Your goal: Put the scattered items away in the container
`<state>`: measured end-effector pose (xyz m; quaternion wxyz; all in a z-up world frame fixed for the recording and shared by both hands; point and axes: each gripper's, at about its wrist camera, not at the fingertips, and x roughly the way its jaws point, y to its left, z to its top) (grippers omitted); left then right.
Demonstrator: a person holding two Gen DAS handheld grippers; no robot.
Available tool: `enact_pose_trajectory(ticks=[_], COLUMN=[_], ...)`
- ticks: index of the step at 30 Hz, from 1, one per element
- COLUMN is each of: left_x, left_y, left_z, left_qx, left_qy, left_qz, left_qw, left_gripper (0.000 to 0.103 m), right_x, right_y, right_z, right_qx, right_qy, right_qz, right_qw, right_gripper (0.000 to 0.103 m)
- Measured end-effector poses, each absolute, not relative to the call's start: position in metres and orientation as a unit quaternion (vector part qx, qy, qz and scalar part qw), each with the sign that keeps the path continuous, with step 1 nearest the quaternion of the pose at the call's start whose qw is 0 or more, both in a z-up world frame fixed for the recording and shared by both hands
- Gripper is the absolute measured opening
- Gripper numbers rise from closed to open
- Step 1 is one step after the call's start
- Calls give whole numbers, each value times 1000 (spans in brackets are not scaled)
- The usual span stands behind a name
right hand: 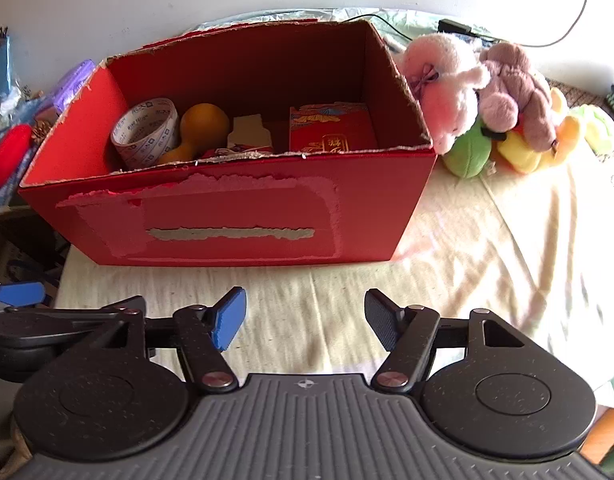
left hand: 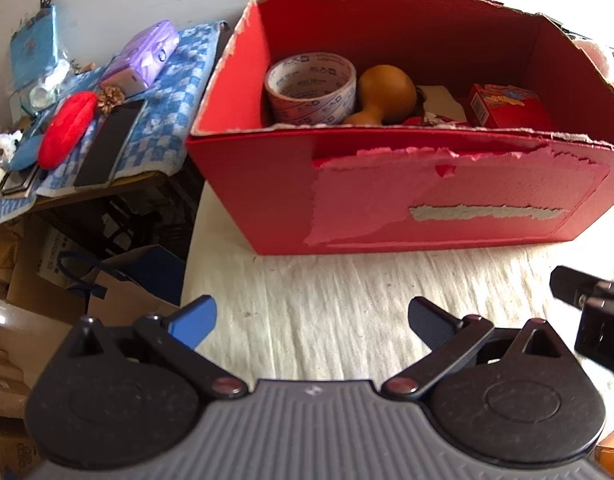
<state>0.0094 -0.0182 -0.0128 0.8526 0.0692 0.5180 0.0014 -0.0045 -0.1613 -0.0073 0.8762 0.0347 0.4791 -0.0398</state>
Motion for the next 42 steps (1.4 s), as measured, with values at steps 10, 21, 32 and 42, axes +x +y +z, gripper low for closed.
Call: enact_pose_trajectory(ticks=[10,21,32,42], left_x=[-1,-3,1,15], left_y=[-12,-18,-29,-38], left_z=[4,23,47,65], left_qx=[81,70,71,64], left_qy=[494,482,463,458], left_qz=[29,31,24,10], left_qw=[865,873,883,887], left_gripper=[101,101,101,101], right_x=[-8,-7,-3,10], right_y=[-153,-155,-168,-181], right_z=[4,23,39,66], right_qx=[29,41,46,51], right_qy=[466,459,452,431], right_qz=[-34,-26,-18,-22], right_qw=[884,887,891,901], right_gripper=[73,74,73,74])
